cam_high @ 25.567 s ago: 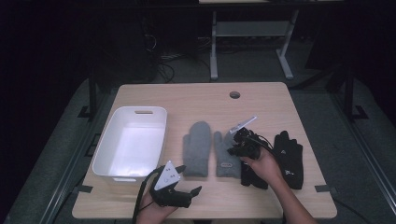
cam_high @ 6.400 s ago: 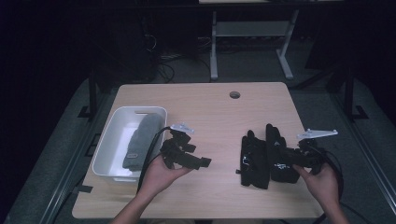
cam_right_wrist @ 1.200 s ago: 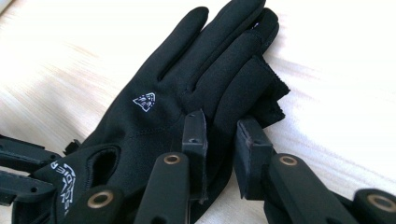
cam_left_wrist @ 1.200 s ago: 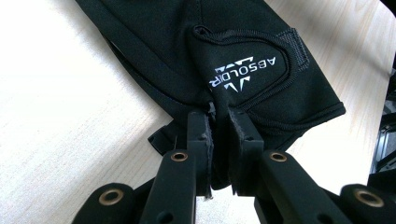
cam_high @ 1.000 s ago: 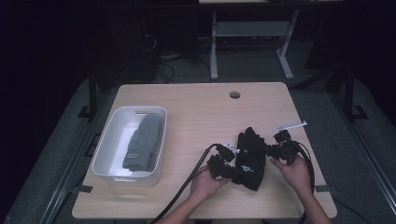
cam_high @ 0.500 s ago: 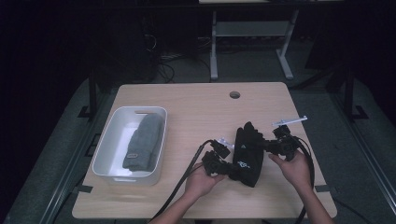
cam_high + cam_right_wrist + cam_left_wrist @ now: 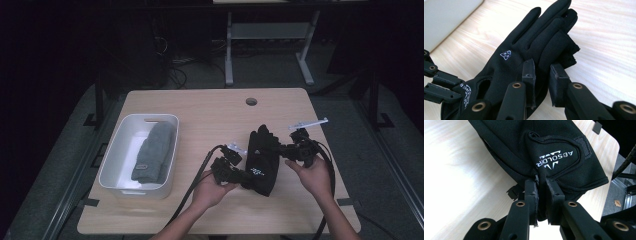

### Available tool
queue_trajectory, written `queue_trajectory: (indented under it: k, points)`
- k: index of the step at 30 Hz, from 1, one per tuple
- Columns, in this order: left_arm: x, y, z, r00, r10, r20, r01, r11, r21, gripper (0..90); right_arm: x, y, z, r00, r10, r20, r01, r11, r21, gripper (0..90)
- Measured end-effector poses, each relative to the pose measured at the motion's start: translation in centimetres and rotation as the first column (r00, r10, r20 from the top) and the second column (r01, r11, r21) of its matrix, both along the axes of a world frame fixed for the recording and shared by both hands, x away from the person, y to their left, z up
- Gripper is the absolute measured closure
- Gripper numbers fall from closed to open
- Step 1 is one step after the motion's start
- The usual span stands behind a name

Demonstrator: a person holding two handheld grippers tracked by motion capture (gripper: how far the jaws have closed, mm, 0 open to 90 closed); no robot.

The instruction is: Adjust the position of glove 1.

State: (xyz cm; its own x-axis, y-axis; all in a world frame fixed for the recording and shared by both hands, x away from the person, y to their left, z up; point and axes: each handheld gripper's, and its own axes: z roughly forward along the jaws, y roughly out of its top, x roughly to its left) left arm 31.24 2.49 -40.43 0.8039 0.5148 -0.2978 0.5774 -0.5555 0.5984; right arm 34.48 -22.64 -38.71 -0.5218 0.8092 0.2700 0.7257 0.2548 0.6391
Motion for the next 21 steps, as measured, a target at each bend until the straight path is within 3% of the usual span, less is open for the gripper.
queue_trajectory:
  k: [21]
  points:
    - [0.1, 4.4, 4.3, 0.9971, 0.046, 0.061, -0.046, 0.9989, -0.008, 81.3, 1.5, 4.0, 4.1, 0.9971, 0.058, 0.048, -0.06, 0.9977, 0.032, 76.7]
